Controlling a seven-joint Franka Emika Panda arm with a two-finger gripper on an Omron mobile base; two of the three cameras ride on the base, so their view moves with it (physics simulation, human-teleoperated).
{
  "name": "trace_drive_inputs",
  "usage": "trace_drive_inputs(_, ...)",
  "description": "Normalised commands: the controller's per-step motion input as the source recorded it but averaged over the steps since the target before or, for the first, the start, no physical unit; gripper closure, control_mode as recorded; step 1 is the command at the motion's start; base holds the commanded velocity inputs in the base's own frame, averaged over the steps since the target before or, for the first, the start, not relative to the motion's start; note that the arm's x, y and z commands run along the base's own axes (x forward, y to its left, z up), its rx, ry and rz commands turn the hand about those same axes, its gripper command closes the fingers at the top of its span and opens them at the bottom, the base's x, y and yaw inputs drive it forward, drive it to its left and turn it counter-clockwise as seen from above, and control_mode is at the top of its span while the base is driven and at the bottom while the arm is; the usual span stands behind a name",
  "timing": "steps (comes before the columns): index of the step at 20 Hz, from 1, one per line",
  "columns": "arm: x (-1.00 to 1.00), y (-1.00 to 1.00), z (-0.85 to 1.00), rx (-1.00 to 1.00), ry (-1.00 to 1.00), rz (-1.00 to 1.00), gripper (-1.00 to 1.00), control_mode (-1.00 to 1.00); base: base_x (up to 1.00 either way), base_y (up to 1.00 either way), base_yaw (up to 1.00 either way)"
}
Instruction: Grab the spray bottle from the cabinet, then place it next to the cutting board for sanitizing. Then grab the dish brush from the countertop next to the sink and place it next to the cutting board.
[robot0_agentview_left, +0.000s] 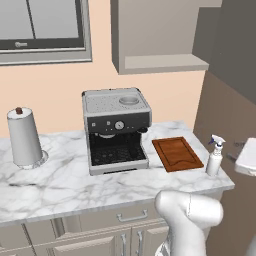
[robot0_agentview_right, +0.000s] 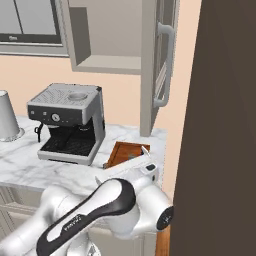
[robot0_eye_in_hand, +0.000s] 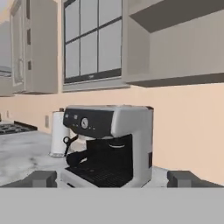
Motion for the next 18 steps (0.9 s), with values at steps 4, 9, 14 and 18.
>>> trace_drive_inputs(4, 0.0, 0.65, 0.81, -0.06, 0.12, -0.26, -1.0, -1.0, 0.0, 0.0, 0.0)
trace_drive_inputs(9, 0.06, 0.55, 0.6, -0.05, 0.18, -0.26, -1.0, -1.0, 0.0, 0.0, 0.0)
trace_drive_inputs(14, 0.18, 0.41, 0.11, -0.08, 0.24, -0.21, -1.0, -1.0, 0.0, 0.0, 0.0)
trace_drive_inputs(18, 0.11, 0.03, -0.11, -0.11, 0.19, -0.12, -1.0, -1.0, 0.0, 0.0, 0.0)
